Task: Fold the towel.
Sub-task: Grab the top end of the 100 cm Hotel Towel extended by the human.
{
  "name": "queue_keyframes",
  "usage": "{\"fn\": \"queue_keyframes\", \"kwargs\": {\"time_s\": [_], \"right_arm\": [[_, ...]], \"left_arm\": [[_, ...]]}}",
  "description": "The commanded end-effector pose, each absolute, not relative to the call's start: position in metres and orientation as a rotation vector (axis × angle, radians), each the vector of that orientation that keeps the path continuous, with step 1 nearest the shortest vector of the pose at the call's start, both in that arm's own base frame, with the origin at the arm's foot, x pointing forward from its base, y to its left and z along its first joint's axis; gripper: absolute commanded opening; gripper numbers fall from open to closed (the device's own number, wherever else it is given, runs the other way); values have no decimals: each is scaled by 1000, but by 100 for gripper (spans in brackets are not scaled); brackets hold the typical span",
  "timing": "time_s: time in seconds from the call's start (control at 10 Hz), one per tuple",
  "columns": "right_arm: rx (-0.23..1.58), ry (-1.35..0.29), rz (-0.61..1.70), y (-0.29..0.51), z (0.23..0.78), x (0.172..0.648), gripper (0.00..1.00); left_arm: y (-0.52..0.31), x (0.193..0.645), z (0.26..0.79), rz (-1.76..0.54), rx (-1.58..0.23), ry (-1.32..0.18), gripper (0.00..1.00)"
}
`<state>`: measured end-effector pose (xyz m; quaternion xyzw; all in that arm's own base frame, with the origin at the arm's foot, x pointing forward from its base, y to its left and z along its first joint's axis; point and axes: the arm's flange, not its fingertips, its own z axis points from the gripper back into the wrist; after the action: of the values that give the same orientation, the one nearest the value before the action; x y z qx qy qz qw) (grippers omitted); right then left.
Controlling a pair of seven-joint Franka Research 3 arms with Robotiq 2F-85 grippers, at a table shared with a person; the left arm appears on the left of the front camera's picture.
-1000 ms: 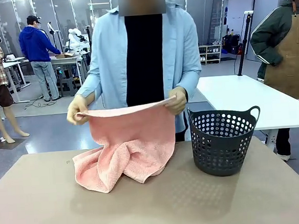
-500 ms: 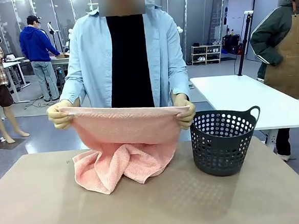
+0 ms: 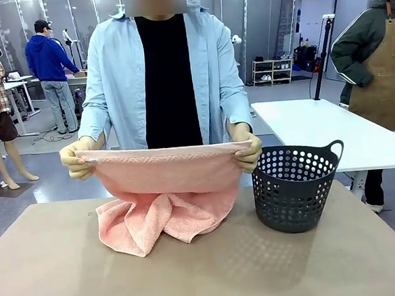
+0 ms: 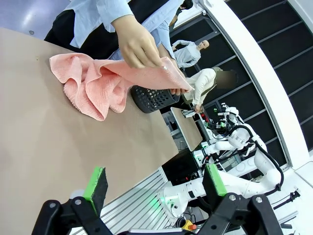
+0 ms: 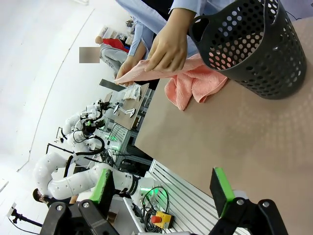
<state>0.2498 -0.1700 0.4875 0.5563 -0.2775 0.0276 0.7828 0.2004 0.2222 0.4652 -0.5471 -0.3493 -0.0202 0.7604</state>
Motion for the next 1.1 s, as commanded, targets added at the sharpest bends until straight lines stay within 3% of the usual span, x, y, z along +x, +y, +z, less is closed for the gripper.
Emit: {"fn": "queue_keyframes", "kwargs": {"time_s": [0.0, 0.3, 0.7, 0.8, 1.0], "right_arm": [[1166, -604, 75, -167, 491, 248, 100], [959, -593, 182, -146, 536, 256, 100], [404, -600, 405, -60, 620, 280, 100], [351, -598, 465, -34, 631, 288, 100], [295, -607, 535, -2, 644, 295, 100]], "left_arm": [[218, 198, 470, -97, -1120, -751, 100], [209, 203, 507, -220, -906, -691, 100], [144, 237, 591, -472, -260, -597, 100], [126, 250, 605, -539, -125, -578, 100], [107, 266, 621, -617, -50, -559, 100]]}}
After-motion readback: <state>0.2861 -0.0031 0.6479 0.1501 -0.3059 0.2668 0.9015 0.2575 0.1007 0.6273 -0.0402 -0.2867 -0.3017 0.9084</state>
